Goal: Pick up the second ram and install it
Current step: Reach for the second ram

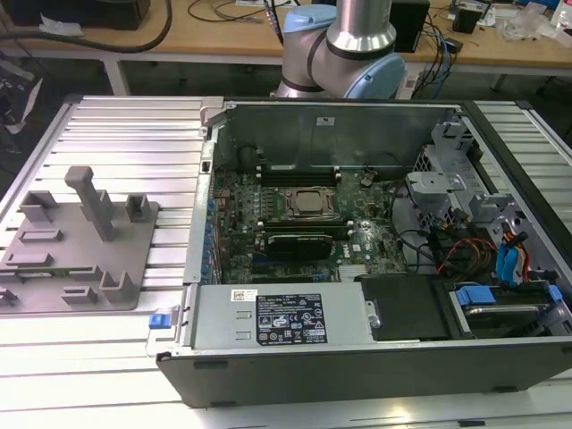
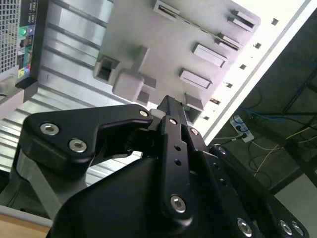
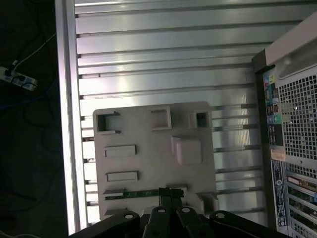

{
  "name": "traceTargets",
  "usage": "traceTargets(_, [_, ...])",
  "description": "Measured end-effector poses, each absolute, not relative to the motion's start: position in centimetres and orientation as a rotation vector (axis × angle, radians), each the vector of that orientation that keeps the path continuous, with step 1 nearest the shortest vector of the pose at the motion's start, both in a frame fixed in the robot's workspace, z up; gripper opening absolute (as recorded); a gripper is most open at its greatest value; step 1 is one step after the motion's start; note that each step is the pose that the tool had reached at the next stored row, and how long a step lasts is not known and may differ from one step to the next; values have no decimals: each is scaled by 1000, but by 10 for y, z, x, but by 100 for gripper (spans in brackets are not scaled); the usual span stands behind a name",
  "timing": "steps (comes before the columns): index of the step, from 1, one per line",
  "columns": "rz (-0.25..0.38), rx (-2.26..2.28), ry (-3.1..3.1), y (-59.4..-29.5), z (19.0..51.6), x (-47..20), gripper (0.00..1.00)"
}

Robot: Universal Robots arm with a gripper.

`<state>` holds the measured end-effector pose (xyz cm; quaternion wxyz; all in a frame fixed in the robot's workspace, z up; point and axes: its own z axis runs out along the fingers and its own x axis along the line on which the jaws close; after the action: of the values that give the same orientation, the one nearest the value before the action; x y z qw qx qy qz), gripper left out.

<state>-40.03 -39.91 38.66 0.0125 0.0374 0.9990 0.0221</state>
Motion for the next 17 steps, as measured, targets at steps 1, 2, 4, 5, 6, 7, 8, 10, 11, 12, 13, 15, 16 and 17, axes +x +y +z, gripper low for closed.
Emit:
traceTargets(1, [69, 117, 3114, -399, 386, -405, 8])
traceTargets(2, [69, 117, 3114, -400, 384, -410, 8])
traceTargets(4, [69, 116, 3114, -401, 380, -415, 8])
traceTargets(5, [69, 116, 3114, -401, 380, -415, 8])
traceTargets(6, [69, 117, 3114, -401, 380, -415, 8])
traceTargets(7, [69, 117, 3114, -402, 379, -415, 8])
traceTargets(8, [69, 116, 3114, -403, 378, -415, 8])
traceTargets(10, [69, 116, 3114, -414, 373, -417, 8])
traceTargets(11, [69, 117, 3114, -419, 371, -417, 8])
traceTargets(12, [69, 117, 3114, -423, 368, -417, 8])
traceTargets(13, [69, 117, 3114, -426, 366, -417, 8])
traceTargets(15, [69, 116, 3114, -430, 362, -418, 8])
traceTargets(16, [69, 116, 3113, -432, 359, -418, 8])
traceTargets(17, [69, 116, 3114, -434, 354, -418, 8])
